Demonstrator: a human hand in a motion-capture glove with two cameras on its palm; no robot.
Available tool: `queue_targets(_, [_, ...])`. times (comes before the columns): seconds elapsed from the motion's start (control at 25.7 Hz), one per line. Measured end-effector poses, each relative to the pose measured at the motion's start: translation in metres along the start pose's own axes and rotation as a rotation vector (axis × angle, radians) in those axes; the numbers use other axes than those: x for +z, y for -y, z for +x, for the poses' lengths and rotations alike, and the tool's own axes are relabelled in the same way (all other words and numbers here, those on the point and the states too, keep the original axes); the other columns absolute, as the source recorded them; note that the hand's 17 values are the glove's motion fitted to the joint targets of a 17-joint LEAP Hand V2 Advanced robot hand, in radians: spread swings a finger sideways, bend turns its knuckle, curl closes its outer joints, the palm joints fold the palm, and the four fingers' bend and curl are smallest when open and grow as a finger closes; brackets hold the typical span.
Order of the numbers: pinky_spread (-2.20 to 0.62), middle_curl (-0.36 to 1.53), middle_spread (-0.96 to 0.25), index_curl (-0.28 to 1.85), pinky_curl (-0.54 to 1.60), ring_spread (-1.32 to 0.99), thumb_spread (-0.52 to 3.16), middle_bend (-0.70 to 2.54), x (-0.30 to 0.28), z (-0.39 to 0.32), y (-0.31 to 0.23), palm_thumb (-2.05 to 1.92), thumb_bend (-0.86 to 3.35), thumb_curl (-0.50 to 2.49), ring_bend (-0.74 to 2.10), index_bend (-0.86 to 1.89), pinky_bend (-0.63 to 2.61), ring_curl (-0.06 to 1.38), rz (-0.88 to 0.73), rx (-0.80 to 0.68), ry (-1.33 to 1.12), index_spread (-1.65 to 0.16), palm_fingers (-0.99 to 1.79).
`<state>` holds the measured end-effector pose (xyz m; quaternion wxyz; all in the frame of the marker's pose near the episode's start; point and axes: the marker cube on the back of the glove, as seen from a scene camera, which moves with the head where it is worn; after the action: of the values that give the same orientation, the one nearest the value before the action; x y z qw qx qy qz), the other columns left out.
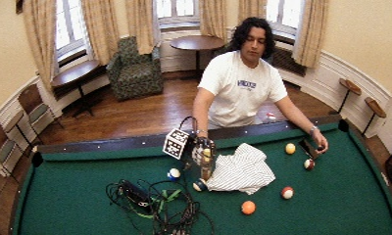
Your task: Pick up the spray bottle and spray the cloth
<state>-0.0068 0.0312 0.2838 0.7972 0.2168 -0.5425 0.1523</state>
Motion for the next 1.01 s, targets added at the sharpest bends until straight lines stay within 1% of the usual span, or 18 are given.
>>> queue_targets(0.31, [-0.3, 0.59, -0.2, 0.51, 0.45, -0.21, 0.43, 0.64, 0.0014, -0.0035, 0.0032, 0.98, -0.02, 0.65, 0.8, 0.47, 0.55, 0.51, -0.006, -0.005, -0.007, -0.22, 1.4])
queue_targets(0.66, [-0.3, 0.6, -0.2, 0.55, 0.46, -0.2, 0.36, 0.67, -0.0057, 0.0002, 0.0052, 0.97, -0.02, 0.7, 0.82, 0.49, 0.56, 0.52, 0.04, 0.024, 0.054, -0.22, 1.38])
queue_targets(1.01, [-0.31, 0.61, -0.2, 0.57, 0.46, -0.21, 0.34, 0.69, -0.0021, 0.001, -0.0003, 0.97, -0.02, 0.73, 0.83, 0.5, 0.56, 0.52, -0.017, 0.002, 0.024, -0.22, 1.37])
